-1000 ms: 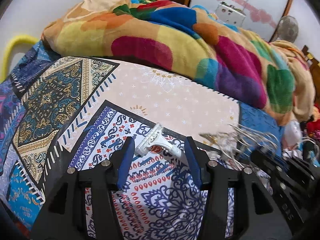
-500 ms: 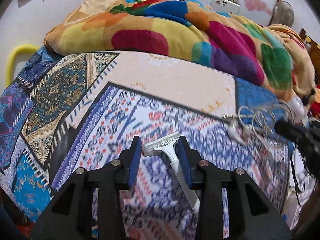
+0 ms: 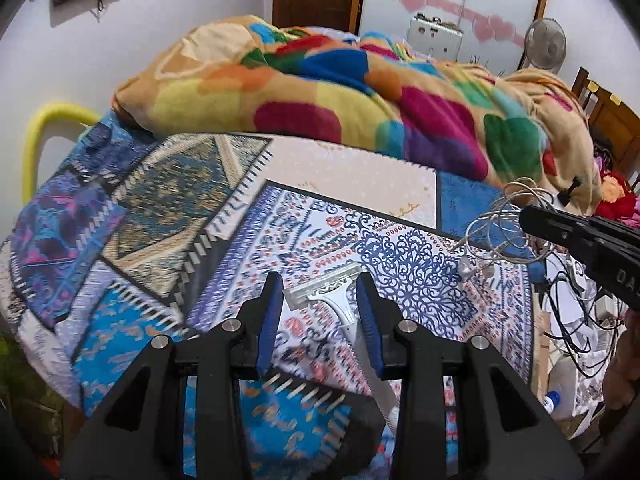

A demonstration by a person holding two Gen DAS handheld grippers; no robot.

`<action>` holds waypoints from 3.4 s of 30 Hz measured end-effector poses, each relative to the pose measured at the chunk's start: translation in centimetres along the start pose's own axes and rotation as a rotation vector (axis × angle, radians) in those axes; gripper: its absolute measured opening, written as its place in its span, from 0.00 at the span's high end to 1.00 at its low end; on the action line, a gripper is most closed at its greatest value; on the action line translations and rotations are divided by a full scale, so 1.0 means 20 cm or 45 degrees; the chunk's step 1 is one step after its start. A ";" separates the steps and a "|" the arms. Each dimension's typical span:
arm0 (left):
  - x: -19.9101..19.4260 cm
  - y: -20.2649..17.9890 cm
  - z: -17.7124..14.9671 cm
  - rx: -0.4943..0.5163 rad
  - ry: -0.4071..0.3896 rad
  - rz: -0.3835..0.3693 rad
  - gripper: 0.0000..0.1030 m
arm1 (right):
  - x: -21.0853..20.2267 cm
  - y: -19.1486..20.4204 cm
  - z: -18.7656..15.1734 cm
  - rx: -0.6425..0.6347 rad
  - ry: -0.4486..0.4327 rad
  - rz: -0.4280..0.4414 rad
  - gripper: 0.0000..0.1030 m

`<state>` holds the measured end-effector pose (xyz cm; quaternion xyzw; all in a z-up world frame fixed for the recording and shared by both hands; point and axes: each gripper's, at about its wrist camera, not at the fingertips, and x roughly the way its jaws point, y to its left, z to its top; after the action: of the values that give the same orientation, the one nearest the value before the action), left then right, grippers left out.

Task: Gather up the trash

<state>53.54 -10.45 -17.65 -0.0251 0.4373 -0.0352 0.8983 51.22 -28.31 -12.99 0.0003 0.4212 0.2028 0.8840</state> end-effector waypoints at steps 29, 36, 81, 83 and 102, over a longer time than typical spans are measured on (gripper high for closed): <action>-1.03 0.81 -0.52 -0.238 -0.198 0.196 0.64 | -0.40 1.13 -0.16 -0.349 -0.064 0.222 0.93; -1.15 1.04 -0.72 -0.326 -0.190 0.244 0.64 | -0.37 1.43 -0.29 -0.444 -0.007 0.304 0.94; -0.53 1.71 -1.44 -0.704 0.303 0.272 0.52 | 0.30 2.07 -0.73 -0.610 0.484 0.394 0.62; -0.56 1.69 -1.44 -0.684 0.295 0.283 0.52 | 0.26 2.04 -0.73 -0.603 0.464 0.392 0.62; -1.60 1.15 -1.27 -0.448 -0.194 0.320 0.52 | -0.70 1.69 -0.70 -0.463 -0.038 0.367 0.63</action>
<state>14.88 14.77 -10.02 -0.1292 0.3674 0.1557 0.9078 20.90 -4.61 -5.80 -0.0958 0.3604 0.3996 0.8374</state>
